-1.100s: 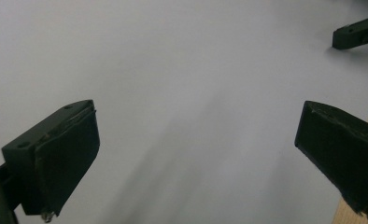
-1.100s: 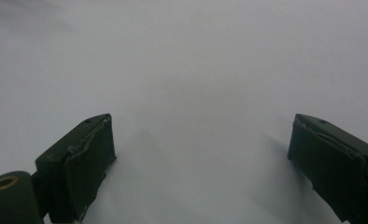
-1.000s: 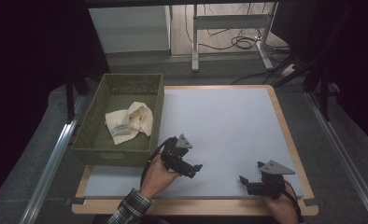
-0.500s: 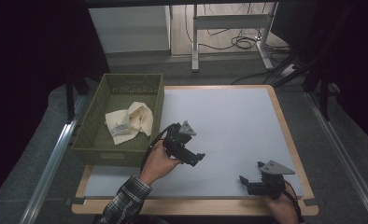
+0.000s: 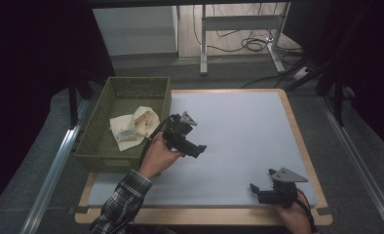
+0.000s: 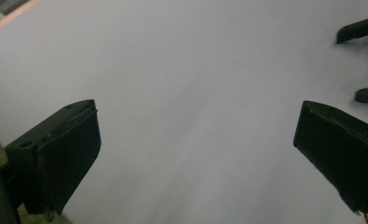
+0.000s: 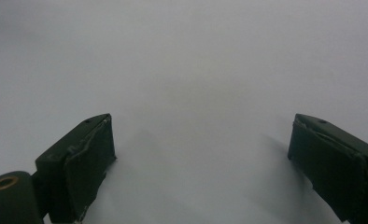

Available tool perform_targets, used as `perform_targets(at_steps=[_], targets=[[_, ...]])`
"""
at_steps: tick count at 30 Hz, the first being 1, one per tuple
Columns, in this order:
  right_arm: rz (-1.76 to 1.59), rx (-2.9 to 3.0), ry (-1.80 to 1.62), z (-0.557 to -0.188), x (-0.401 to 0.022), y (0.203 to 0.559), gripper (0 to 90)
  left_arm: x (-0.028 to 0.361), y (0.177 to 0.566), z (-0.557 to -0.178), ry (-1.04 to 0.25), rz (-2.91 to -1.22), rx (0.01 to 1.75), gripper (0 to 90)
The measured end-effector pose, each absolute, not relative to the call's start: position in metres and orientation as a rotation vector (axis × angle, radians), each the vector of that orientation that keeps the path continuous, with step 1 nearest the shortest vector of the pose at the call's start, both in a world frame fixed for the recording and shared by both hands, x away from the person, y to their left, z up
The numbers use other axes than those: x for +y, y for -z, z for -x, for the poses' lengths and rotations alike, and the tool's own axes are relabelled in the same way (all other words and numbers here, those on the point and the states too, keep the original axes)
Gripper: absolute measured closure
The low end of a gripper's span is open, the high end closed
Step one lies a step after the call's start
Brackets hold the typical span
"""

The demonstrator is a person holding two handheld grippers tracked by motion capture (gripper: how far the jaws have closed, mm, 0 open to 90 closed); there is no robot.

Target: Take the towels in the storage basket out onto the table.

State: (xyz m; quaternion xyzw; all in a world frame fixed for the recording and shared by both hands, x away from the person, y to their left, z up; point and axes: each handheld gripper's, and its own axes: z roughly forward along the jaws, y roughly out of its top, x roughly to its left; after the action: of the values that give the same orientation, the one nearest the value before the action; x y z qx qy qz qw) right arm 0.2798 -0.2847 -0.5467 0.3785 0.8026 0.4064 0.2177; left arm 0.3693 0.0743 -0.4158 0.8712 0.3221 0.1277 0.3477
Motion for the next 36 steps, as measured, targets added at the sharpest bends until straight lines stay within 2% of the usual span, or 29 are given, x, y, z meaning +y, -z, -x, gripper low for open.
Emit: perform_targets(at_steps=[11,36], targets=[[-1.048,2.223,-1.125,-0.280,-0.285,0.547,7.4,0.106,0.400,-0.387,-0.382,-2.241,0.922,0.5],[-1.048,2.223,-1.125,-0.280,-0.285,0.547,7.4,0.179,0.395,-0.414,-0.492,-2.207,1.159,2.3]])
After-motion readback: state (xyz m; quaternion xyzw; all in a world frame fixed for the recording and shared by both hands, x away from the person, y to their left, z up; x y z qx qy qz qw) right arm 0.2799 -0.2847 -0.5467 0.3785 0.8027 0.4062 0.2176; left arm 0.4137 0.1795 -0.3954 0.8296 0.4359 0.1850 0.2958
